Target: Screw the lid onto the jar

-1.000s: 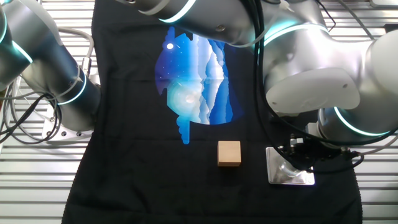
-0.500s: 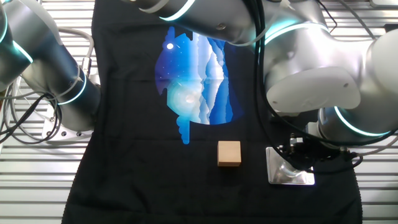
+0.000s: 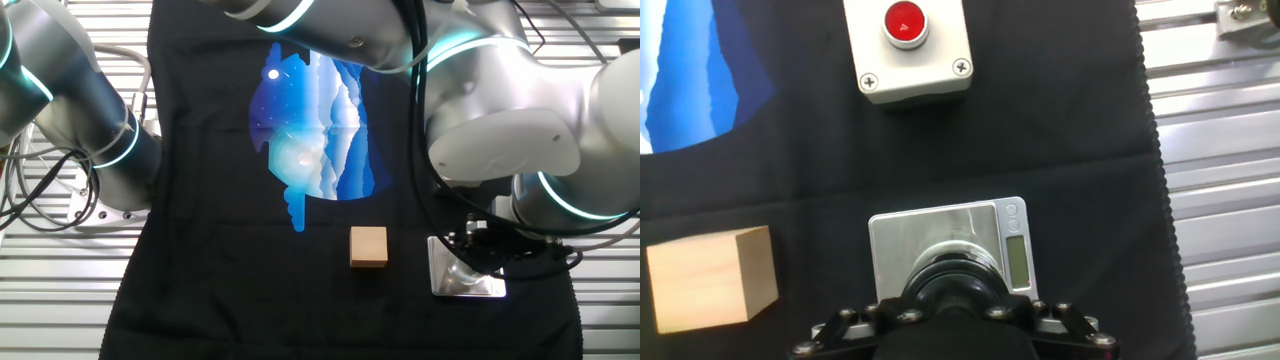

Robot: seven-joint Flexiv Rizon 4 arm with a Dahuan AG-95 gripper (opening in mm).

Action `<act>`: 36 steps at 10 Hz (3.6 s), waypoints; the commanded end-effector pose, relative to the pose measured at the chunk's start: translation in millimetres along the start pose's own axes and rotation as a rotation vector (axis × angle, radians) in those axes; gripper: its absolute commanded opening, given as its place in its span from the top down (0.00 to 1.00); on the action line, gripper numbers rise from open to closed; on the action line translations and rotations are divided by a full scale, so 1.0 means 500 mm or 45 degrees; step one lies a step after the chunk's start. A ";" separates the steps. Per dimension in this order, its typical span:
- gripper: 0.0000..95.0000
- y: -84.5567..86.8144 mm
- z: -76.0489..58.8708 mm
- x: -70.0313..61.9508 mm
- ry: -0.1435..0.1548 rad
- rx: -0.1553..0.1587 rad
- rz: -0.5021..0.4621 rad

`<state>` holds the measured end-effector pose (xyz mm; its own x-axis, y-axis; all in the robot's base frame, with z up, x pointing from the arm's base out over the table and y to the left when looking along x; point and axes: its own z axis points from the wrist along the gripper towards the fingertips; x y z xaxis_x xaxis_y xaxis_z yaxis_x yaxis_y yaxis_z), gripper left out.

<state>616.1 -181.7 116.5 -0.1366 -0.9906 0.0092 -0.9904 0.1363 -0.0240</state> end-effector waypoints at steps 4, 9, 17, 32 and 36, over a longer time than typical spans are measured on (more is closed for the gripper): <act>1.00 0.000 0.000 0.001 0.006 0.001 0.055; 1.00 0.000 0.000 0.001 0.006 0.005 0.147; 1.00 0.000 0.000 0.001 0.002 0.007 0.289; 1.00 0.000 -0.001 0.000 -0.004 0.006 0.512; 1.00 0.000 -0.001 0.000 -0.007 0.005 0.596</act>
<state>616.0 -181.8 116.5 -0.5674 -0.8234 -0.0085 -0.8230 0.5674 -0.0275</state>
